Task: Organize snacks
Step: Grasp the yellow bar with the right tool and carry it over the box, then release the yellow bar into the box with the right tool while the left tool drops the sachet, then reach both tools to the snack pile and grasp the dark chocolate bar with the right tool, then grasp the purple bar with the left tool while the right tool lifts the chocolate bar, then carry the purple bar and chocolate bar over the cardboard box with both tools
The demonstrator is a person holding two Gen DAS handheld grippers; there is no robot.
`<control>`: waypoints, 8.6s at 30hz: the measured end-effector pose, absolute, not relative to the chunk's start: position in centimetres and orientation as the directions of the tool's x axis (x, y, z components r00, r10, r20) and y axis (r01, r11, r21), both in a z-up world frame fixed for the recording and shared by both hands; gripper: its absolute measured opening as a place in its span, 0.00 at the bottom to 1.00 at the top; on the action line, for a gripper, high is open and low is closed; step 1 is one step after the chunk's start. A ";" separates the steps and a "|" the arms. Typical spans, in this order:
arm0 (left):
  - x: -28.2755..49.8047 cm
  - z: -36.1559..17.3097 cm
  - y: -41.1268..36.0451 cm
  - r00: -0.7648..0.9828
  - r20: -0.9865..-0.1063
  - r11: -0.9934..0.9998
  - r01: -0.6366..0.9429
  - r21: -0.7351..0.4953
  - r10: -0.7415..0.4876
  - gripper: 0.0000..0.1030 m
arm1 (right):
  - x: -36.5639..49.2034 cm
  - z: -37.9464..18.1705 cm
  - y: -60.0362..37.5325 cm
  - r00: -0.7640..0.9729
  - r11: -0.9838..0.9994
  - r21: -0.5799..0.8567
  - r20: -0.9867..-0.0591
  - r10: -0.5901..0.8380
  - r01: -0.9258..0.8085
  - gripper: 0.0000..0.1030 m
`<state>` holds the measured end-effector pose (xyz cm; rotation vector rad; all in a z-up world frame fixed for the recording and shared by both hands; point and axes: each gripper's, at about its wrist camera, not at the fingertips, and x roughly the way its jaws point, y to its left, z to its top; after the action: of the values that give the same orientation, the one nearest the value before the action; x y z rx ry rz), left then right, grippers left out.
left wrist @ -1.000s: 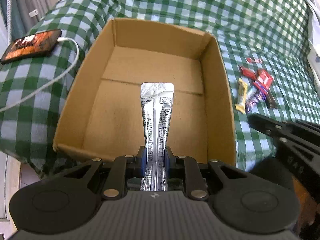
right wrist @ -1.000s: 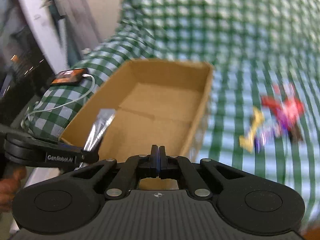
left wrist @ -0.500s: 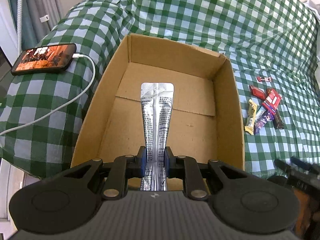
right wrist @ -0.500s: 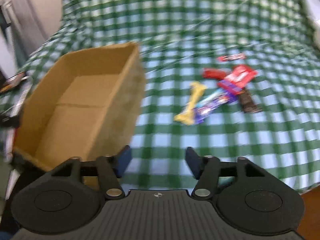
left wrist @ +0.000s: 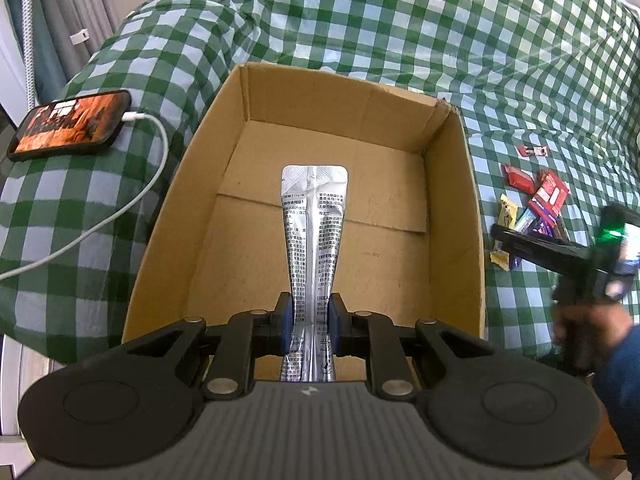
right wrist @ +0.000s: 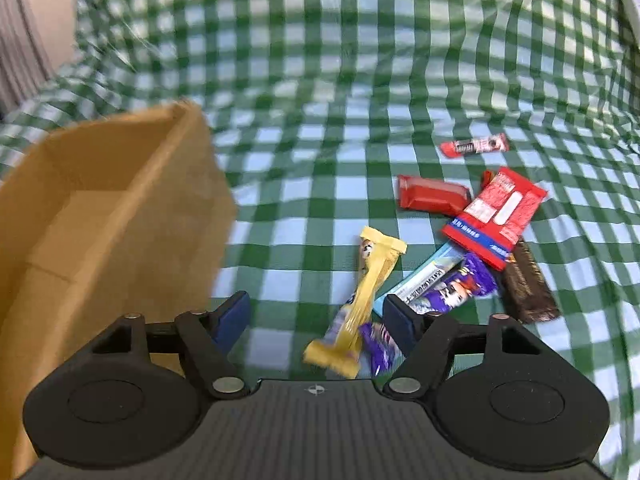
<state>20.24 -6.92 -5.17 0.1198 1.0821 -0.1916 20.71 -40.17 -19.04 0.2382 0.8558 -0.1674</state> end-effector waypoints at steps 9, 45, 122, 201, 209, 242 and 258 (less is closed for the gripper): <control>21.1 -6.0 -8.0 0.438 -0.893 0.973 0.229 -0.003 -0.106 0.19 | 22.7 -22.7 -39.4 0.578 0.970 0.026 -0.807 -0.122 0.242 0.25; 20.0 -5.5 -5.1 0.474 -0.874 0.978 0.209 -0.007 -0.108 0.19 | 14.0 -7.4 -26.0 0.730 0.968 0.245 -0.650 0.211 -0.062 0.25; 1.6 -0.7 -4.3 0.610 -0.792 0.965 0.217 0.149 -0.015 1.00 | -3.4 -2.7 -24.7 0.778 0.951 0.306 -0.607 0.164 0.039 0.88; 16.8 -10.5 -31.3 0.348 -0.930 0.808 0.579 0.112 -0.121 0.26 | 6.7 -16.5 -50.9 0.648 0.818 0.269 -0.745 -0.158 0.509 0.40; 11.4 -5.4 -23.6 0.451 -0.878 0.839 0.531 0.118 -0.162 0.26 | 2.6 -10.5 -43.5 0.729 0.887 0.301 -0.682 -0.056 0.351 0.40; 2.5 -3.4 -5.4 0.570 -0.807 0.940 0.337 0.059 -0.154 0.26 | -4.1 -4.5 -25.2 0.731 0.987 0.160 -0.673 0.110 -0.001 0.40; 3.1 -3.9 -5.9 0.554 -0.821 0.939 0.337 0.068 -0.139 0.26 | -3.6 -5.2 -25.5 0.709 0.984 0.179 -0.696 0.116 0.015 0.40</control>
<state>3.11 -5.93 -3.89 0.2279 0.9448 -0.2839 -3.56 -25.55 -5.17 0.1766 0.7822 0.0566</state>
